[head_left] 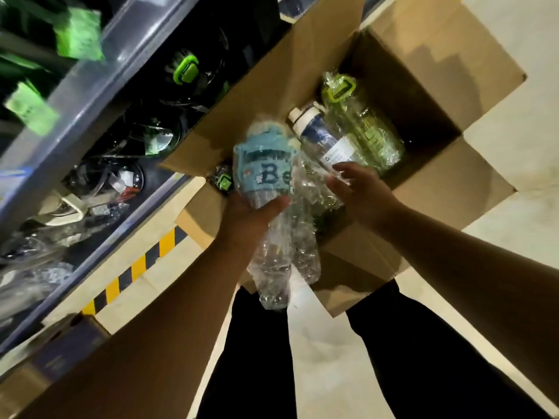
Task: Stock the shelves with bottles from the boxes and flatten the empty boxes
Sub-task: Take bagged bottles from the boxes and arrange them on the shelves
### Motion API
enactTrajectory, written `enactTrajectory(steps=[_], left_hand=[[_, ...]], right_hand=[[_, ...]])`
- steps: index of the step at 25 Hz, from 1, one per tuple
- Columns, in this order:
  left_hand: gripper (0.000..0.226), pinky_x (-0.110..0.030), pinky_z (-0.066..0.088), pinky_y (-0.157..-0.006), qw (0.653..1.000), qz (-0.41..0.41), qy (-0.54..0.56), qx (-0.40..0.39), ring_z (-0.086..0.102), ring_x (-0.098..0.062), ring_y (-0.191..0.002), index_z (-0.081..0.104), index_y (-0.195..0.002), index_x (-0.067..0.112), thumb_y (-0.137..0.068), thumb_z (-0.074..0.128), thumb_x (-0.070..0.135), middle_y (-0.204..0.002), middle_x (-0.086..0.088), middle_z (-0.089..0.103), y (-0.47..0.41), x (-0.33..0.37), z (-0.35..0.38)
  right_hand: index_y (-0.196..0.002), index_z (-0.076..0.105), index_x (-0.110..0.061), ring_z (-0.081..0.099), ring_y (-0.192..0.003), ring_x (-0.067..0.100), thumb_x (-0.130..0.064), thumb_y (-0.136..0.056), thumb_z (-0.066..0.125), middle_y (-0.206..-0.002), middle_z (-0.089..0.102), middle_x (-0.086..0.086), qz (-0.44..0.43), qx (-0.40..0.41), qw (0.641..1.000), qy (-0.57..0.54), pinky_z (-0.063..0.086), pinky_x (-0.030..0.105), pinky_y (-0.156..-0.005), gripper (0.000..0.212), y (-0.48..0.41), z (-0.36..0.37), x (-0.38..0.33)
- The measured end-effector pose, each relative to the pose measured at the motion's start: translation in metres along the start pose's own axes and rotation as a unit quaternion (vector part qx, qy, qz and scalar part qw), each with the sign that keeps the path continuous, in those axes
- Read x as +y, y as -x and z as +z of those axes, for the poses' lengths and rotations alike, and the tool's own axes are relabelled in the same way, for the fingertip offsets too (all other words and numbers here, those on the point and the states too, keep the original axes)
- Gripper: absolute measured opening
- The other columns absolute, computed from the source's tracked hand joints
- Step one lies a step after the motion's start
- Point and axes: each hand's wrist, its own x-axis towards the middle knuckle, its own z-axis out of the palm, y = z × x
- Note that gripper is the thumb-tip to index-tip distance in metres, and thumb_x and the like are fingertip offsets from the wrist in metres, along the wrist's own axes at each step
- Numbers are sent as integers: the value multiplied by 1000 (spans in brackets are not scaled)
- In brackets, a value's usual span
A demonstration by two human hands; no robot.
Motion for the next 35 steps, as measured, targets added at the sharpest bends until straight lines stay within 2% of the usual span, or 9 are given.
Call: enactTrajectory(steps=[2, 7, 12, 15, 18, 22, 26, 30, 35], left_hand=[[64, -26, 58, -81, 998, 18, -13, 52, 67, -19, -108, 54, -132, 11, -75, 84, 11, -122, -5, 67, -2, -19, -25], [81, -45, 55, -97, 991, 30, -93, 90, 65, -18, -113, 50, -137, 19, -67, 91, 26, -127, 1, 65, -15, -56, -68], [71, -9, 52, -77, 992, 55, -97, 64, 64, -5, -106, 48, -138, 15, -76, 82, 10, -125, 3, 63, -27, -60, -69], [75, -32, 53, -96, 994, 33, -82, 71, 61, -21, -118, 48, -138, 19, -74, 86, 23, -131, -1, 62, -23, -54, -67], [72, -41, 53, -90, 996, 6, -53, 76, 63, -33, -116, 52, -136, 15, -74, 86, 28, -127, -10, 65, 4, -29, -62], [89, -26, 55, -81, 999, 20, 26, -41, 66, -27, -112, 50, -137, 2, -60, 90, 21, -130, -16, 63, 78, 29, -64], [63, -14, 55, -75, 991, 82, 28, -98, 69, -6, -102, 54, -135, 12, -78, 82, 9, -123, -3, 69, 213, 105, -83], [70, -29, 54, -93, 980, 161, 42, -111, 68, -10, -108, 52, -137, 21, -73, 80, 24, -122, 2, 70, 330, 156, -112], [64, -38, 51, -96, 958, 249, 119, -71, 67, -16, -112, 53, -134, 21, -75, 75, 26, -121, 2, 71, 474, 181, -135]], right_hand=[[-144, 41, -25, 50, -118, 22, -61, -90, 55, -142, 44, 8, 38, 3, 993, 114, 44, 33, -91, 66, -23, 8, 0], [-156, 15, -19, 40, -134, 38, -46, -86, 71, -154, 29, 16, 68, -55, 971, 224, 41, 36, -99, 94, -95, 54, -9], [-149, 31, -13, 50, -123, 31, -43, -78, 80, -142, 47, 14, 70, -29, 970, 230, 44, 33, -90, 91, -103, 70, 2], [-146, 34, -10, 53, -122, 33, -46, -78, 79, -140, 52, 14, 74, 1, 974, 215, 41, 30, -85, 90, -70, 61, 0], [-149, 29, -10, 52, -121, 29, -47, -77, 79, -145, 48, 14, 93, 16, 992, 84, 42, 31, -92, 95, -18, 38, -13], [-142, 42, -8, 57, -123, 29, -57, -63, 86, -136, 59, 8, 85, 22, 992, -93, 46, 30, -96, 103, 101, 9, -56], [-110, 66, -18, 71, -96, 19, -19, -77, 83, -100, 75, -1, 24, 81, 971, -225, 57, 29, -82, 38, 254, -17, -140], [-125, 57, -13, 70, -81, 2, -18, -78, 83, -103, 72, 2, -42, 102, 965, -236, 51, 12, -64, 54, 369, -39, -217], [-124, 53, -29, 65, -85, -10, -29, -76, 84, -106, 69, -16, -181, 141, 959, -165, 47, 7, -66, 57, 476, -54, -277]])
